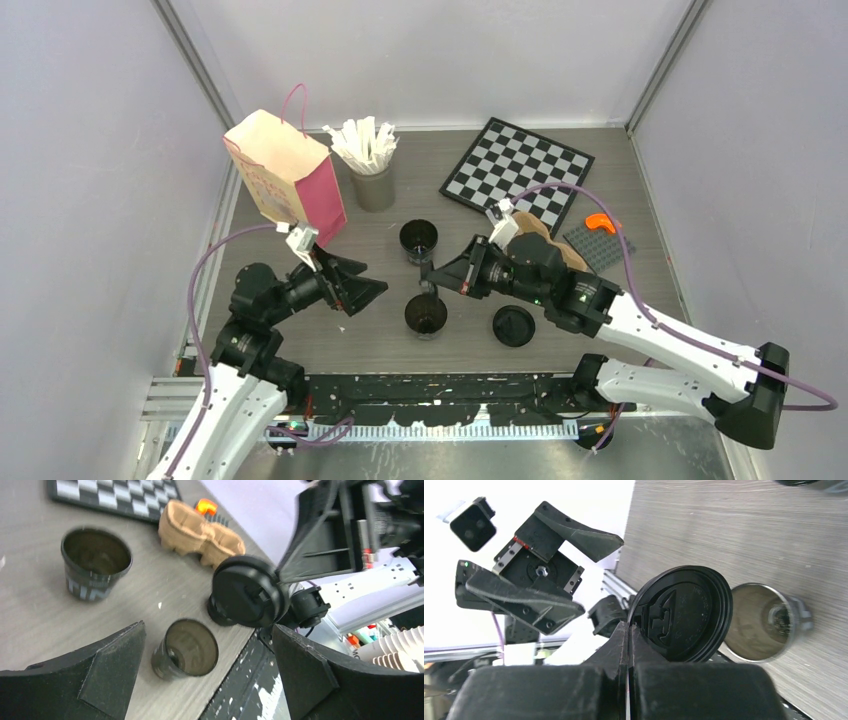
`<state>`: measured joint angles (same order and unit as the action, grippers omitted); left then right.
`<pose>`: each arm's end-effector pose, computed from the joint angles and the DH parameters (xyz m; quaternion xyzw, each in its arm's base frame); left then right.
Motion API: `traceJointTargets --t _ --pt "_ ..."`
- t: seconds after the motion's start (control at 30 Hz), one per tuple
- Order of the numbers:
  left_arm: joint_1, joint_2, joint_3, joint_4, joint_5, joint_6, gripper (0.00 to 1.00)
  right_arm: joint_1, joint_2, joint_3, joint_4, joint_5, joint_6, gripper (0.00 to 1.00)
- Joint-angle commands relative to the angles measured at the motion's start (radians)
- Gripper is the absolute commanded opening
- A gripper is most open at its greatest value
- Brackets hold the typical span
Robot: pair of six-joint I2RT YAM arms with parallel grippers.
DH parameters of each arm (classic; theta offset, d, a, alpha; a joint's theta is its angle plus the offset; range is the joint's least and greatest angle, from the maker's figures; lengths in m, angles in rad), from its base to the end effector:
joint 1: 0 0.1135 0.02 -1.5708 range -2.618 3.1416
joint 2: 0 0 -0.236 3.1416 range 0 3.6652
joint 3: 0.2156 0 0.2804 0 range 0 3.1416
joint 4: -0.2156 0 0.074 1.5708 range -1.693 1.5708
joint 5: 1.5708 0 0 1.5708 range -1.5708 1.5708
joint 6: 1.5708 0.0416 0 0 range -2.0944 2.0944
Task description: Pack the takeout coffee
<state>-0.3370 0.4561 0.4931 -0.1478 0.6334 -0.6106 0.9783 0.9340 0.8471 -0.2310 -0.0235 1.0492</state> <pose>0.1679 -0.0849 0.2756 0.1092 0.7298 -0.4956 0.4580 0.1486 0.2225 0.3031 0.0218 0.8098 0.5026 0.3019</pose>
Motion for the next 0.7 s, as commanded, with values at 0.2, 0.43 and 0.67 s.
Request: traceJointTargets --t 0.2,0.43,0.67 --pt "-0.069 0.013 0.017 0.317 0.054 0.232 1.0 0.007 0.08 0.029 0.227 -0.145 0.135 0.0" --pt "-0.082 -0.014 0.004 0.322 0.215 0.403 1.0 0.009 0.062 0.041 0.268 -0.176 0.14 0.0" --pt "-0.102 0.04 0.014 0.396 0.298 0.414 1.0 0.008 0.053 0.049 0.284 -0.212 0.132 0.0"
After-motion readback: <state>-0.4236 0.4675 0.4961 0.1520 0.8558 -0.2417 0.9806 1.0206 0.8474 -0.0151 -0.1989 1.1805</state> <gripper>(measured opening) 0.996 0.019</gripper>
